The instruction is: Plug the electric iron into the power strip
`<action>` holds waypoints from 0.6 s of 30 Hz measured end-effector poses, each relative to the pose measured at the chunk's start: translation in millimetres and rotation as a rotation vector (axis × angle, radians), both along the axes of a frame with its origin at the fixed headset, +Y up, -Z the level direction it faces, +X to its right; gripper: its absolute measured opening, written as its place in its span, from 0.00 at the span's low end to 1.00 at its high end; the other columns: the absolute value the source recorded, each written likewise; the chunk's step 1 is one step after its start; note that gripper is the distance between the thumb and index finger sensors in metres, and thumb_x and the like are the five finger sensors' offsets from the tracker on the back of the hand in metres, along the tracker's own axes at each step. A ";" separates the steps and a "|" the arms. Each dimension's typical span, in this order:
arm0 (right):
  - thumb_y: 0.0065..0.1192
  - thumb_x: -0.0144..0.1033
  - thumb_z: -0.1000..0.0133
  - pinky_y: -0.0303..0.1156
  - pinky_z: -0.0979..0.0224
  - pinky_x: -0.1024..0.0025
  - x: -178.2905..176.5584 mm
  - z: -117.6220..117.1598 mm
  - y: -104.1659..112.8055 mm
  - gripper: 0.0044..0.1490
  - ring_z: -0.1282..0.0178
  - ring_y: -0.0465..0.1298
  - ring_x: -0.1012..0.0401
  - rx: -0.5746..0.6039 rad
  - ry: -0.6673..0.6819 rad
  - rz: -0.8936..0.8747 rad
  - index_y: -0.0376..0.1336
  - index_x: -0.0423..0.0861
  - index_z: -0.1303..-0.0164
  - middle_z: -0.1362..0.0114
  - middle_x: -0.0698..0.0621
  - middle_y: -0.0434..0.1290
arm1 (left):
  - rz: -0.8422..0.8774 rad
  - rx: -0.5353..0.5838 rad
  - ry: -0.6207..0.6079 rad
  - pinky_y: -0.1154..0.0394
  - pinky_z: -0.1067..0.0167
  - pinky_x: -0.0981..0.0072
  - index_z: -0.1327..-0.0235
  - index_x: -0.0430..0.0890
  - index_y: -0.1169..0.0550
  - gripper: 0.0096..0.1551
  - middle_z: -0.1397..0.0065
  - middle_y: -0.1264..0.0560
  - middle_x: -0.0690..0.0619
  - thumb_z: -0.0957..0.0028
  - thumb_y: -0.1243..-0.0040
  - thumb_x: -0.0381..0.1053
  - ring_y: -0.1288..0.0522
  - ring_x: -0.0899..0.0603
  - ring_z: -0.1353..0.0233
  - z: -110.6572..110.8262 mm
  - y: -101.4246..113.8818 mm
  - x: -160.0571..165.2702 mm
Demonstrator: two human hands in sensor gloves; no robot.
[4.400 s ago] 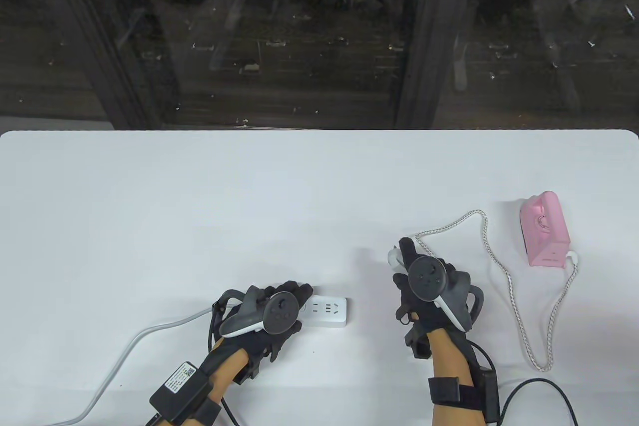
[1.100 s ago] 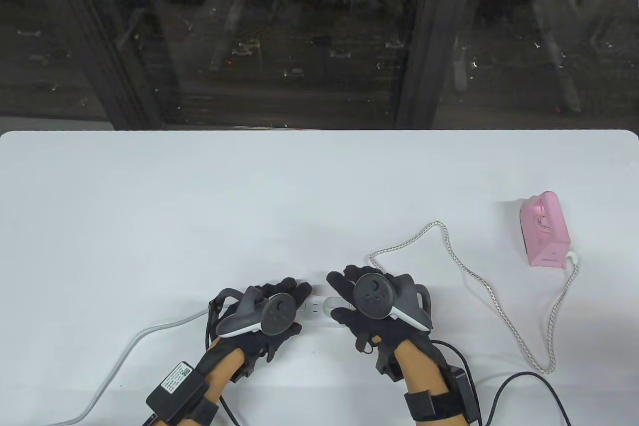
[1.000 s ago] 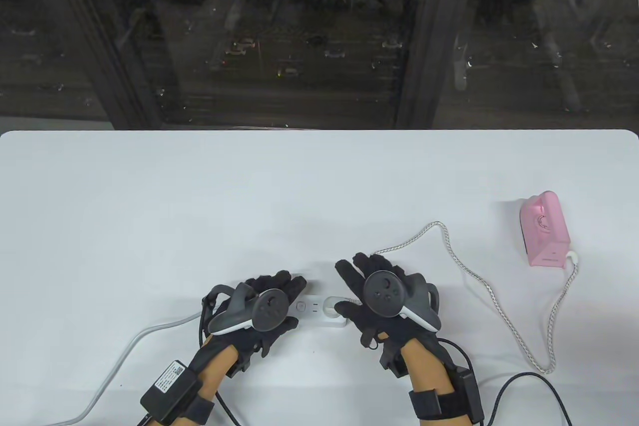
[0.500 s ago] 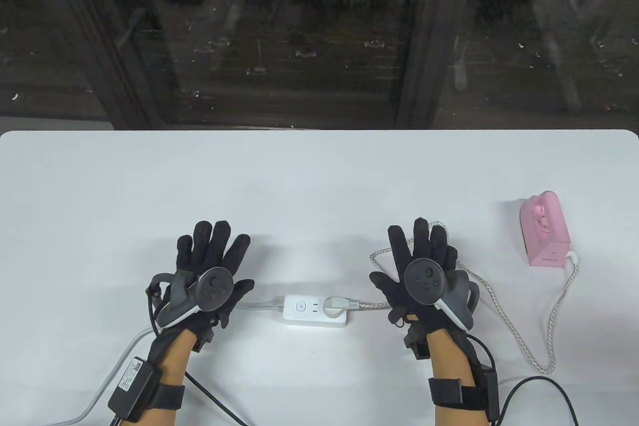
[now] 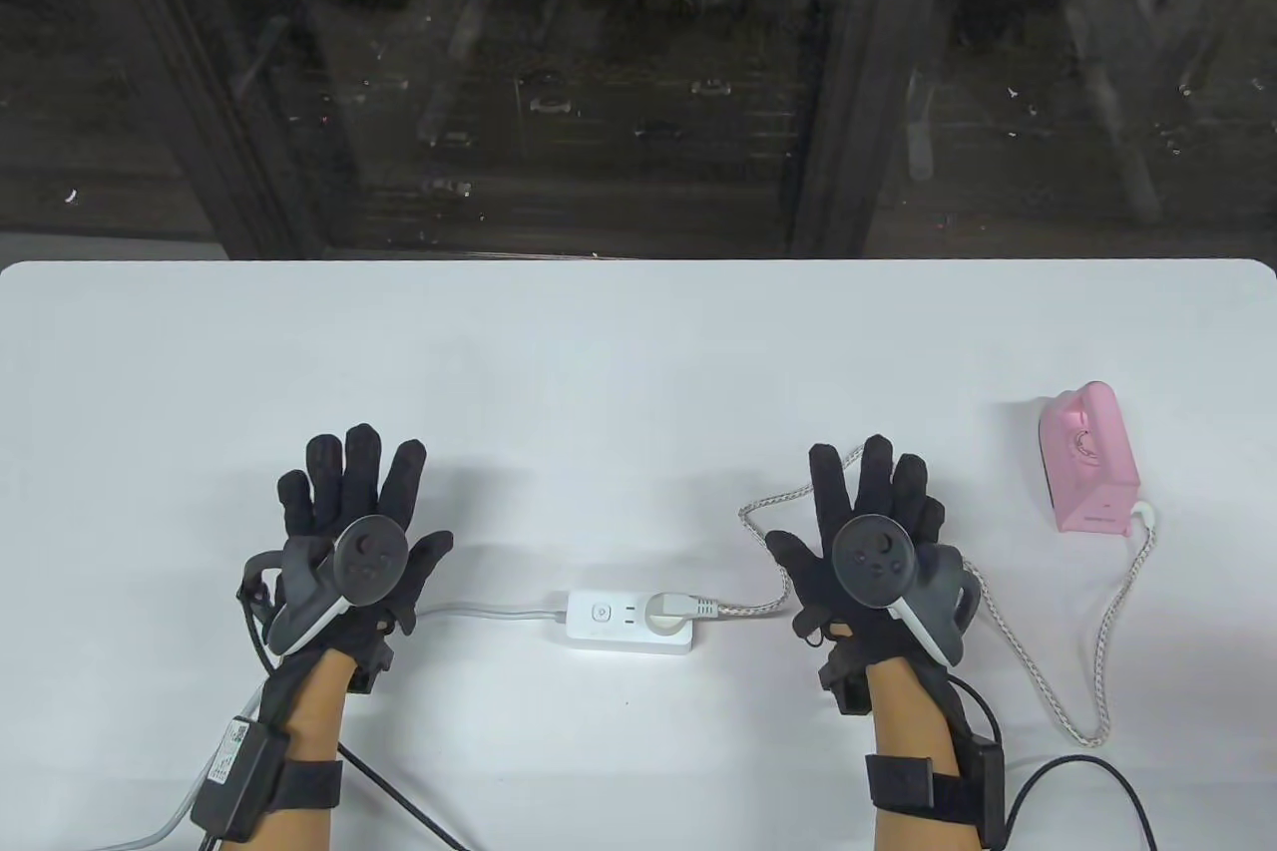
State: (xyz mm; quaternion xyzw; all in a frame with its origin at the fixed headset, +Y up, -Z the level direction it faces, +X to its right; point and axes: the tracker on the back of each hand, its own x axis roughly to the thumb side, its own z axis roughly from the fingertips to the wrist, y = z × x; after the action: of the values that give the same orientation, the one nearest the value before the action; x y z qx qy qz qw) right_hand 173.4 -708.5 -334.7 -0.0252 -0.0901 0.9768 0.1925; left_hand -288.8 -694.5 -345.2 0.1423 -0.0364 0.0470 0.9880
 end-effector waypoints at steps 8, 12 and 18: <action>0.56 0.69 0.50 0.34 0.22 0.32 8.3 -0.3 -1.8 0.57 0.17 0.28 0.38 0.001 -0.033 -0.033 0.35 0.65 0.17 0.13 0.46 0.27 | 0.015 -0.007 0.031 0.73 0.34 0.36 0.19 0.64 0.54 0.56 0.14 0.64 0.50 0.60 0.47 0.73 0.76 0.37 0.22 -1.6 -2.3 -7.3; 0.56 0.69 0.50 0.34 0.22 0.32 8.2 -0.4 -3.7 0.57 0.17 0.28 0.38 -0.012 -0.034 -0.025 0.35 0.64 0.17 0.14 0.46 0.27 | 0.005 -0.015 0.024 0.73 0.35 0.36 0.19 0.64 0.54 0.56 0.14 0.64 0.50 0.60 0.47 0.73 0.76 0.37 0.23 -2.5 -3.9 -5.1; 0.56 0.69 0.50 0.35 0.22 0.32 5.8 -0.7 -5.0 0.57 0.17 0.28 0.38 -0.015 -0.024 -0.032 0.35 0.64 0.17 0.13 0.46 0.28 | -0.011 -0.018 0.021 0.72 0.34 0.36 0.19 0.63 0.52 0.55 0.14 0.62 0.49 0.60 0.46 0.72 0.74 0.36 0.22 -3.1 -4.5 -4.0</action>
State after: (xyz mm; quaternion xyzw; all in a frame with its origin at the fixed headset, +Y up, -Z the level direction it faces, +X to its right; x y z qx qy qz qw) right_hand 179.2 -713.5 -335.4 -0.0396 -0.0845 0.9739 0.2069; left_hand -292.8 -699.0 -348.4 0.1335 -0.0266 0.0403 0.9899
